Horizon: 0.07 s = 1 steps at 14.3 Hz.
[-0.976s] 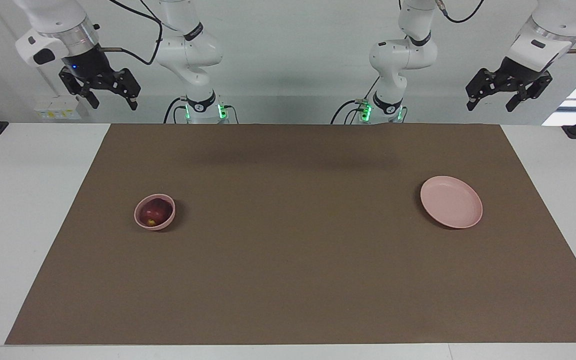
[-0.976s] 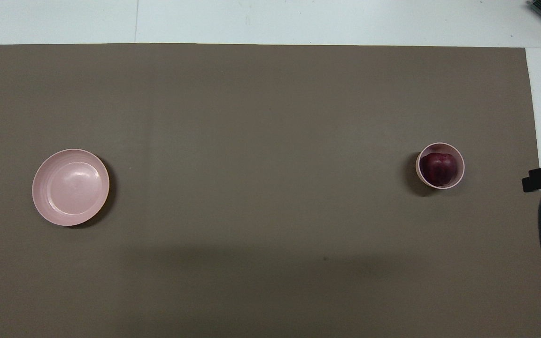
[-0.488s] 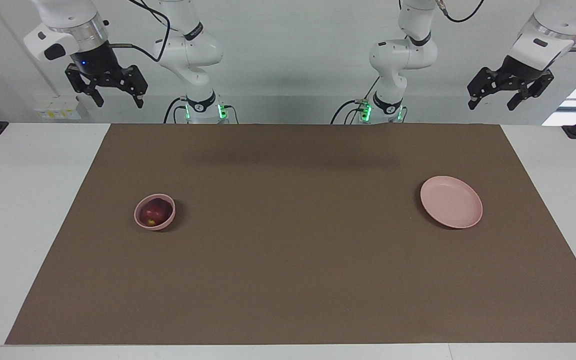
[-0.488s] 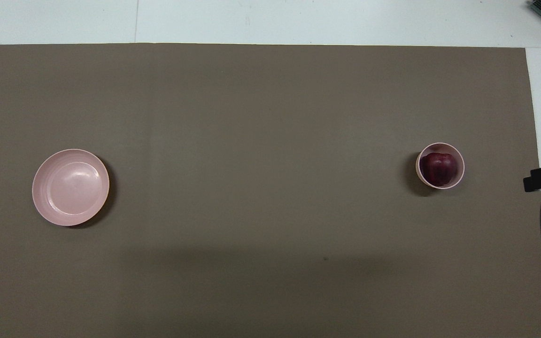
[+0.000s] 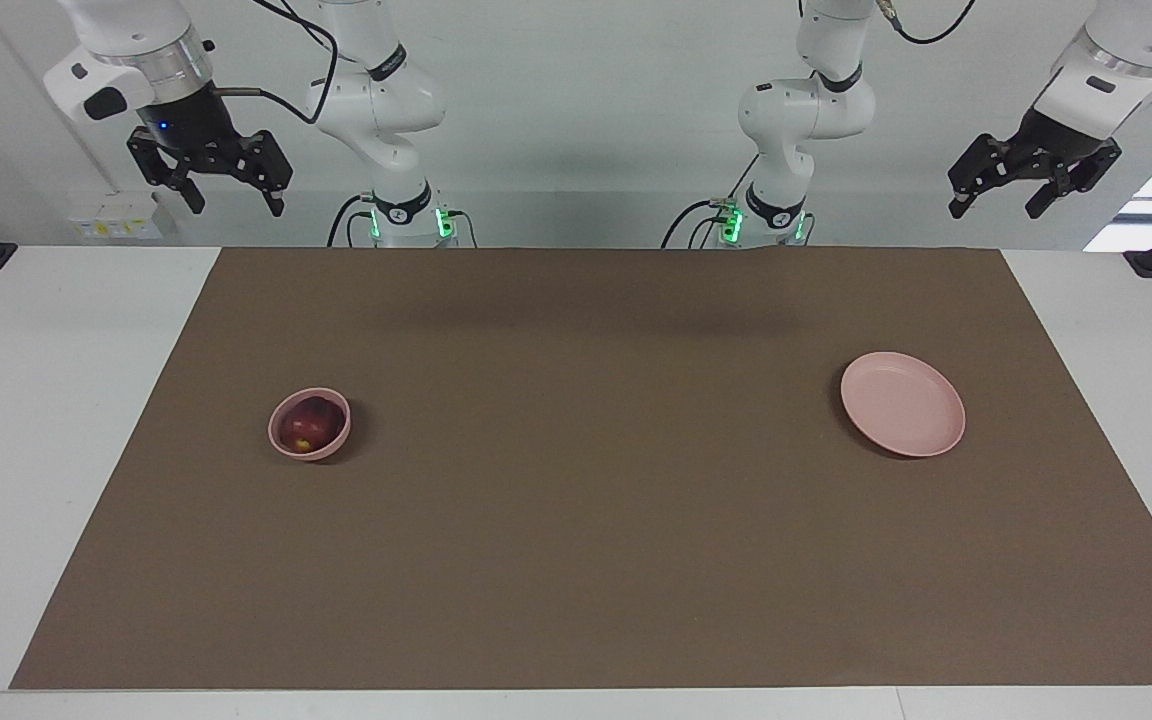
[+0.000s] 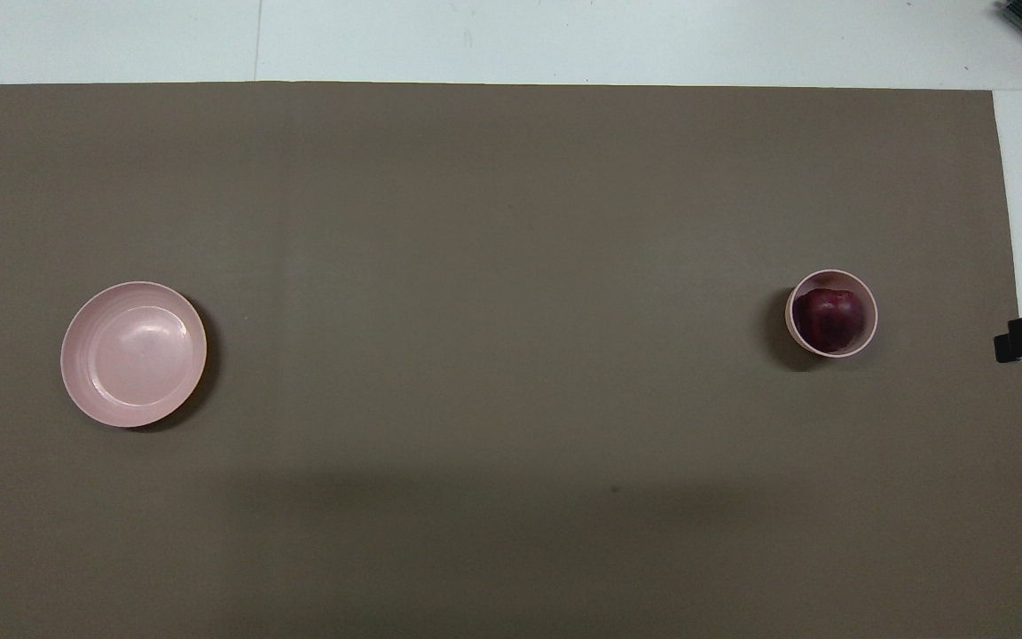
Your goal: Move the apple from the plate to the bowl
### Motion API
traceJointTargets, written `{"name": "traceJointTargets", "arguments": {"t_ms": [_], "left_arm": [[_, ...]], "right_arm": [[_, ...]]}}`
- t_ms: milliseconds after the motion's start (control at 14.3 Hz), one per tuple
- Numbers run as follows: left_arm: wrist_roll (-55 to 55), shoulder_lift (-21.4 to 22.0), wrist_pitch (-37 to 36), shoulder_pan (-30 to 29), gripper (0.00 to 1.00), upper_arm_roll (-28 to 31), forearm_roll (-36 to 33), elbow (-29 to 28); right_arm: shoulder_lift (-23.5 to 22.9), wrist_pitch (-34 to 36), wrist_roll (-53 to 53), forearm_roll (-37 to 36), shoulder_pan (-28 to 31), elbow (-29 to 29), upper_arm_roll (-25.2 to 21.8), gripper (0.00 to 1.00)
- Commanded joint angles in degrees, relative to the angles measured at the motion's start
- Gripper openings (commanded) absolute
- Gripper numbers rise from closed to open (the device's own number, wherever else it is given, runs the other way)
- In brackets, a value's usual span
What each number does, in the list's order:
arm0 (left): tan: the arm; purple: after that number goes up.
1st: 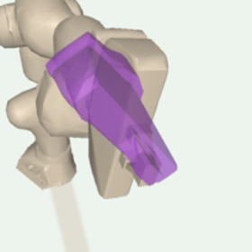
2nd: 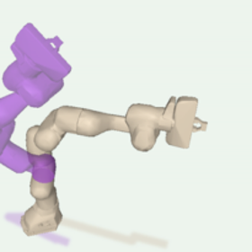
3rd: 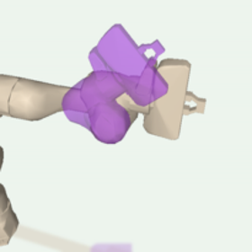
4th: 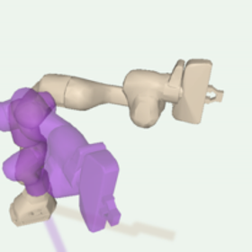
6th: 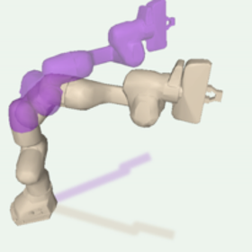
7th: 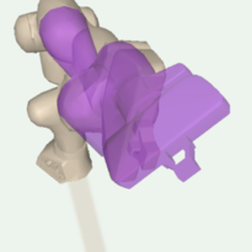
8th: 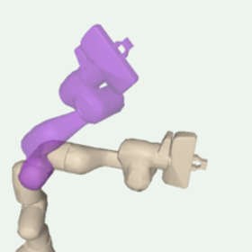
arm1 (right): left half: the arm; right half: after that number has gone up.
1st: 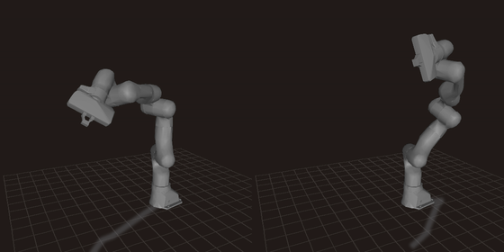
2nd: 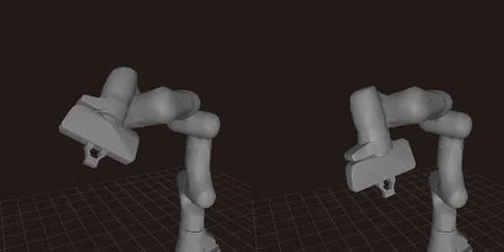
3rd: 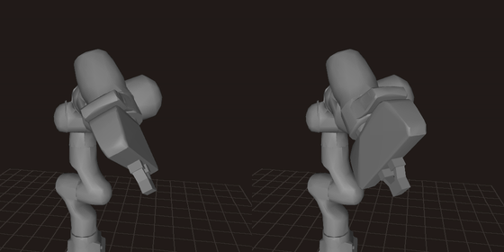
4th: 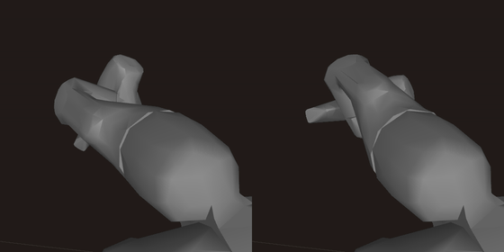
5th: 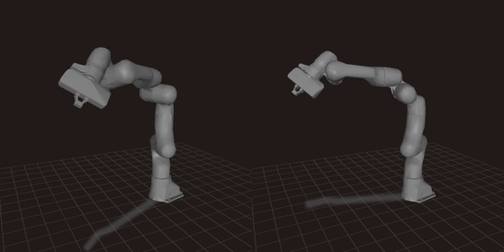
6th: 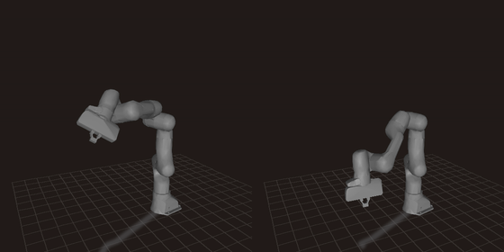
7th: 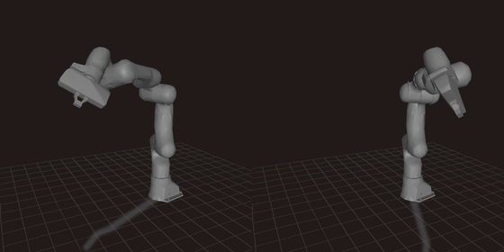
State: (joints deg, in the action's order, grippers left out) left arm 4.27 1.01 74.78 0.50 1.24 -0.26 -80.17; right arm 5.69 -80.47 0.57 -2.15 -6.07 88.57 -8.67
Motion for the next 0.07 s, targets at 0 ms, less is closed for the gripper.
{"name": "traceJointTargets", "arguments": {"t_ms": [0], "left_arm": [[0.39,1.8,0.46,0.9,1.0,0.87,0.0,-2.19]], "right_arm": [[1.26,-0.47,-0.48,-0.75,0.44,1.25,0.32,1.0]]}}
